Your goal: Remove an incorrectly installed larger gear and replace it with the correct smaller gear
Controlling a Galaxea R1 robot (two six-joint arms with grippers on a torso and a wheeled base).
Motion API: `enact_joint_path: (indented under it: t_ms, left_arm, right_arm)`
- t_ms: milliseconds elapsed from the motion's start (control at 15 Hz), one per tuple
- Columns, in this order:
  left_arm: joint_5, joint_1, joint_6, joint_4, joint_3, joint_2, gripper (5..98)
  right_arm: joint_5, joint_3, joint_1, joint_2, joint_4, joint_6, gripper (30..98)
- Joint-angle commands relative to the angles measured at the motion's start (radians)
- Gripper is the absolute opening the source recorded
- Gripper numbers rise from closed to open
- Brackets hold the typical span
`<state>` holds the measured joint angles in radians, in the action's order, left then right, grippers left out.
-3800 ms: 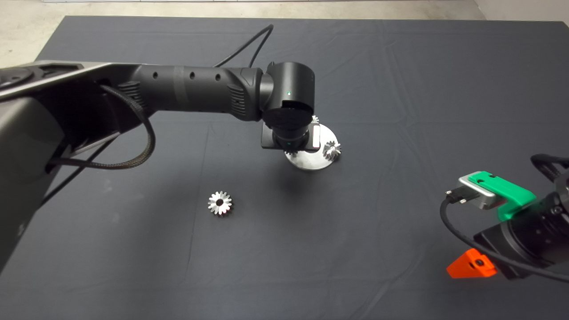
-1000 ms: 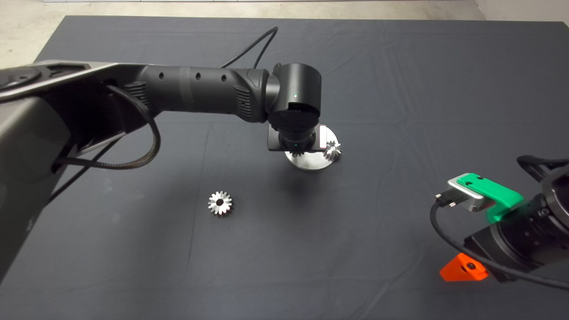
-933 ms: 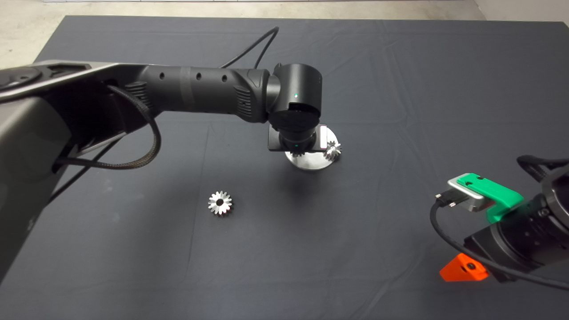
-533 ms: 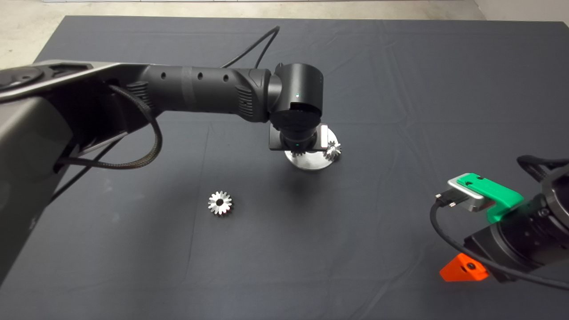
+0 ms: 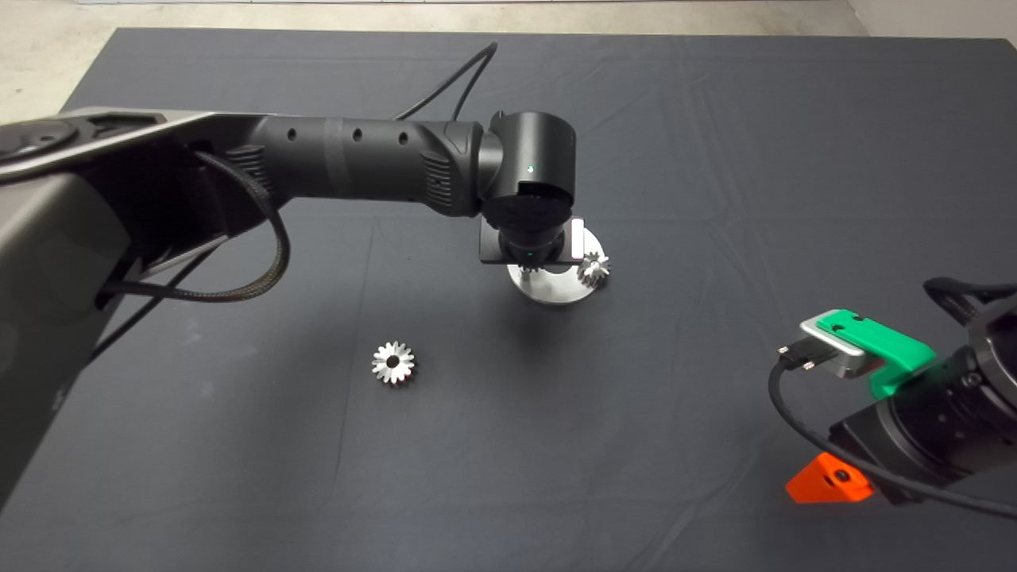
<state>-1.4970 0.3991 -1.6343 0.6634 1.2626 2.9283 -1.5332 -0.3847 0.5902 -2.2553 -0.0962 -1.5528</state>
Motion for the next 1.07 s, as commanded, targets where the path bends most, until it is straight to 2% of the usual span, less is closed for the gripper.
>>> enact_joint_path:
  t_ms: [0,400,600,1000]
  left_arm:
    - [-0.008,0.018,0.005,0.024,0.012,0.002,32.9]
    - [-0.008,0.017,0.007,0.053,0.007,0.002,32.9]
    - [-0.009,0.007,0.021,0.054,0.003,-0.002,32.9]
    - [-0.011,0.004,0.017,0.056,-0.013,-0.007,32.9]
  right_arm:
    - [-0.125,0.003,0.016,-0.004,-0.010,0.003,97.6]
    - [-0.125,-0.002,0.016,0.014,-0.011,0.005,97.6]
    - [-0.125,0.000,0.019,0.107,-0.011,0.005,97.6]
    - [-0.125,-0.002,0.019,0.161,-0.011,0.007,97.6]
